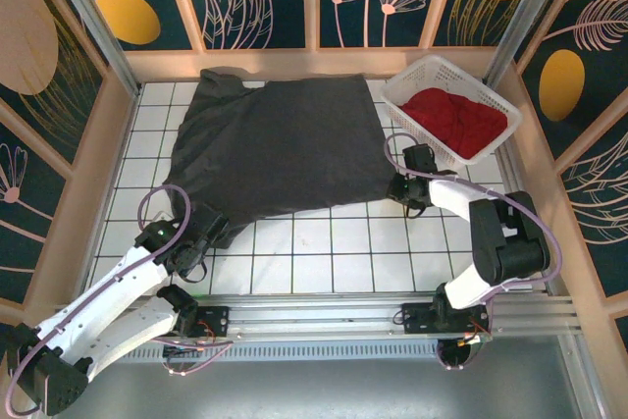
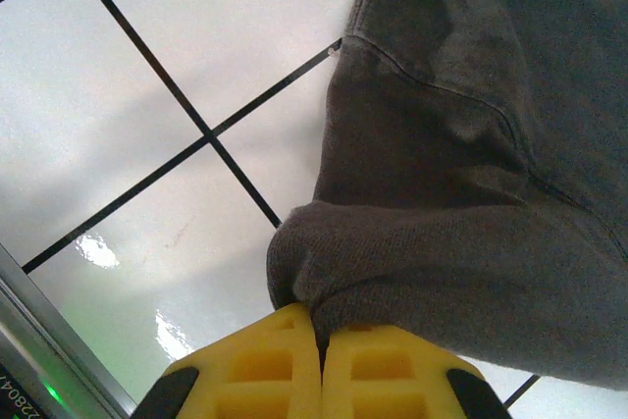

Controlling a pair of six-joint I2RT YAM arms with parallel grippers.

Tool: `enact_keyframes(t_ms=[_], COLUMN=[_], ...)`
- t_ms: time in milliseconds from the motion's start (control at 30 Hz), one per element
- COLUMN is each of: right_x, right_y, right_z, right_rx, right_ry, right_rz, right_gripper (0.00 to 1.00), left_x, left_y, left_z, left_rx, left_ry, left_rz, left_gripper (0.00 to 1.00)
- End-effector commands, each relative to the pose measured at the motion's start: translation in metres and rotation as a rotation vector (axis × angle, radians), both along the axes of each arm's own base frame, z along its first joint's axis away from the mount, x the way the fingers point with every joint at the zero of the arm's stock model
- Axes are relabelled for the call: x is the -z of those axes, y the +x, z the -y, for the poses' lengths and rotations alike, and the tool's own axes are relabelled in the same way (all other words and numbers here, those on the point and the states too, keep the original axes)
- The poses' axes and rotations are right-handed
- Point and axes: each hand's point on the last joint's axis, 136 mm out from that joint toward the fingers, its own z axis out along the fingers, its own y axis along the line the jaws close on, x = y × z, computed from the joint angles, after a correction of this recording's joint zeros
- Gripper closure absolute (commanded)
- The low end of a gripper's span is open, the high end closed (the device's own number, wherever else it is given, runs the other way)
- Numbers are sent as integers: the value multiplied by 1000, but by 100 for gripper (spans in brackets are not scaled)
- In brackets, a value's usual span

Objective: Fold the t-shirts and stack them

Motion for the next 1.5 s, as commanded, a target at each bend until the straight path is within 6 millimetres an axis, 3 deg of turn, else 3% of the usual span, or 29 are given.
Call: enact_keyframes(t_ms=[0, 233, 333, 433, 467, 600, 700, 833, 1033, 1233, 1467], right_x=[-8, 0, 8, 8, 6, -3, -4, -4, -28, -24, -41], right_y=[15, 24, 22, 17, 14, -23, -62, -107, -126, -133, -101], right_z=[6, 4, 4, 11, 17, 45, 53, 49, 19, 17, 7], right_rx=[2, -13, -12, 22, 46, 179, 235, 259, 258, 311, 332], right_ry=[-39, -51, -48, -77, -102, -190, -207, -187, -167, -123, -39], right_rz=[45, 23, 6, -11, -14, -92, -175, -236, -242, -222, -173], right_gripper=[61, 64, 76, 100, 100, 100, 100, 100, 100, 100, 100], left_x=[-6, -5, -6, -9, -11, -23, -25, -26, -18, -21, -39], left_y=[-4, -2, 0, 2, 2, -2, -15, -36, -39, -9, 50], left_z=[-12, -11, -10, -10, -11, -18, -22, -27, -19, -7, 7], left_rx=[-20, -16, -14, -16, -18, -46, -87, -181, -190, -105, 11], left_ry=[48, 51, 55, 64, 71, 89, 61, -22, -79, -12, 67], left_rz=[-1, -1, 0, 3, 3, 3, -14, -17, -43, -21, 17], left_gripper=[100, 100, 100, 100, 100, 100, 100, 100, 100, 100, 100])
